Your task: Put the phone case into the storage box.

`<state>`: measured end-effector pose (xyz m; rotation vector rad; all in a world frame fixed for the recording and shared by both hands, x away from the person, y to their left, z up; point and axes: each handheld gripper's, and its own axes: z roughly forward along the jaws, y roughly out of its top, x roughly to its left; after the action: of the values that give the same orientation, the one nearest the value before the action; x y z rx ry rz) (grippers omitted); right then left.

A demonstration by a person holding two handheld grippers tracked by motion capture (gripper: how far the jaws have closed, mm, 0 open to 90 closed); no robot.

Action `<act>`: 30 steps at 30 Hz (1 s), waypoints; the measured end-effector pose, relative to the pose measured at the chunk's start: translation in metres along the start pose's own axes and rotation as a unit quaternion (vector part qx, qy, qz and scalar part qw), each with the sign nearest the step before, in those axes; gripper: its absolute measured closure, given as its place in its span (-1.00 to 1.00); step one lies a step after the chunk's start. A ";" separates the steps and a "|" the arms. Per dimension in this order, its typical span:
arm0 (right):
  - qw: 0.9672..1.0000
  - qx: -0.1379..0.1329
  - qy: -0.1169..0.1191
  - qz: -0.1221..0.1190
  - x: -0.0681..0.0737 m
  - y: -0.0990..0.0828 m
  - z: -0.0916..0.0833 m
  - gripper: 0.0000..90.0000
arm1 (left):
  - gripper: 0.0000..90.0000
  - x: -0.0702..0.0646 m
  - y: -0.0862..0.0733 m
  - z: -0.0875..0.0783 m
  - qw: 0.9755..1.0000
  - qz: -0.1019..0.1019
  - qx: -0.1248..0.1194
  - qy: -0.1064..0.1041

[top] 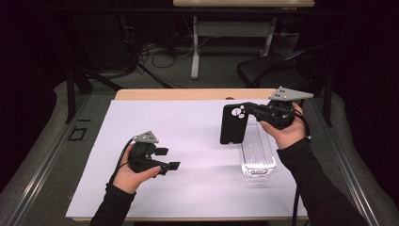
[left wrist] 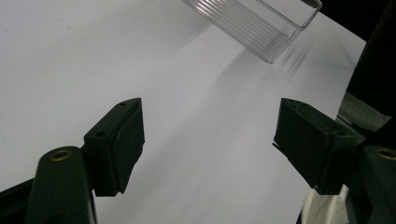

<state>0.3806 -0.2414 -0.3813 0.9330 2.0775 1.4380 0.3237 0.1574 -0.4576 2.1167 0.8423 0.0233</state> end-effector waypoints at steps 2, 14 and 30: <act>1.000 -0.002 -0.004 -0.003 -0.004 0.000 0.000 0.85 | -0.46 0.001 0.000 0.000 1.000 -0.002 0.001 0.003; 0.999 -0.013 -0.028 -0.016 -0.029 0.001 -0.004 0.85 | -0.51 0.003 -0.002 0.001 1.000 -0.008 -0.003 0.015; 0.998 -0.025 -0.055 -0.021 -0.060 -0.003 -0.005 0.85 | -0.58 0.005 -0.003 0.001 1.000 -0.010 -0.005 0.018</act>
<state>0.4166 -0.2892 -0.3834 0.9214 1.9607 1.3794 0.3265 0.1610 -0.4620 2.1030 0.8833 0.0561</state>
